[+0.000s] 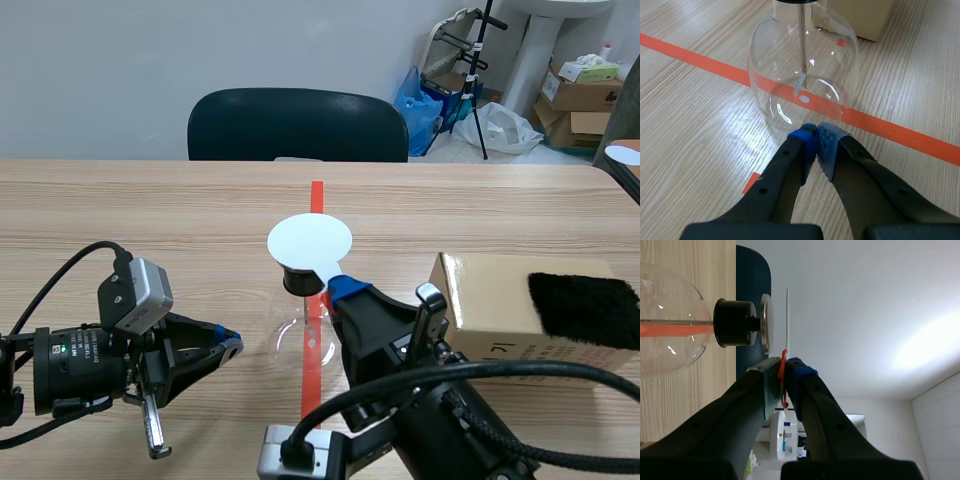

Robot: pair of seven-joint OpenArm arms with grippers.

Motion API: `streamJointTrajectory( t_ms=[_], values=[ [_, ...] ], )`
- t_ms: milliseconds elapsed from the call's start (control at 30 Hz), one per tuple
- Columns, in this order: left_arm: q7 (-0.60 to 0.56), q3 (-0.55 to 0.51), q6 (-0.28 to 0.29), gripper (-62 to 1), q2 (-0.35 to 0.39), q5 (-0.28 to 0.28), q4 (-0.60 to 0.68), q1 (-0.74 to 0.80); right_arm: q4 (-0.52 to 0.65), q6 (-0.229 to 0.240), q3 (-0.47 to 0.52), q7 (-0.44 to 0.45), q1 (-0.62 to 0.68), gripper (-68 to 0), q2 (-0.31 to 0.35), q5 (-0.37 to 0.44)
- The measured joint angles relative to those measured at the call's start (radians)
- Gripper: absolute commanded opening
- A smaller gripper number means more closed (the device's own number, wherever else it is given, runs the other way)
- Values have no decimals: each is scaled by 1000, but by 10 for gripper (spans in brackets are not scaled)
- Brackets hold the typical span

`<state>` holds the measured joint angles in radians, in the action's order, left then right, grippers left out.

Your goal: Do the electroscope experiment

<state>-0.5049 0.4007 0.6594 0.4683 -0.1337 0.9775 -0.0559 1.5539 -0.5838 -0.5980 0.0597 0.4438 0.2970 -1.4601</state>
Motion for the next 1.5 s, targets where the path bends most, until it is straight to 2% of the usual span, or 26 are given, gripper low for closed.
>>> streamJointTrajectory(
  t_ms=[733,833,1333,1500],
  values=[
    [0,0,0,-580,0,0,0,0,0,0,0,-1,0,-665,0,0],
    [0,0,0,-580,0,0,0,0,0,0,0,-22,0,-665,0,0],
    [0,0,0,-580,0,0,0,0,0,0,0,-375,0,-665,0,0],
    [0,0,0,-580,0,0,0,0,0,0,0,-466,0,-665,0,0]
  ],
)
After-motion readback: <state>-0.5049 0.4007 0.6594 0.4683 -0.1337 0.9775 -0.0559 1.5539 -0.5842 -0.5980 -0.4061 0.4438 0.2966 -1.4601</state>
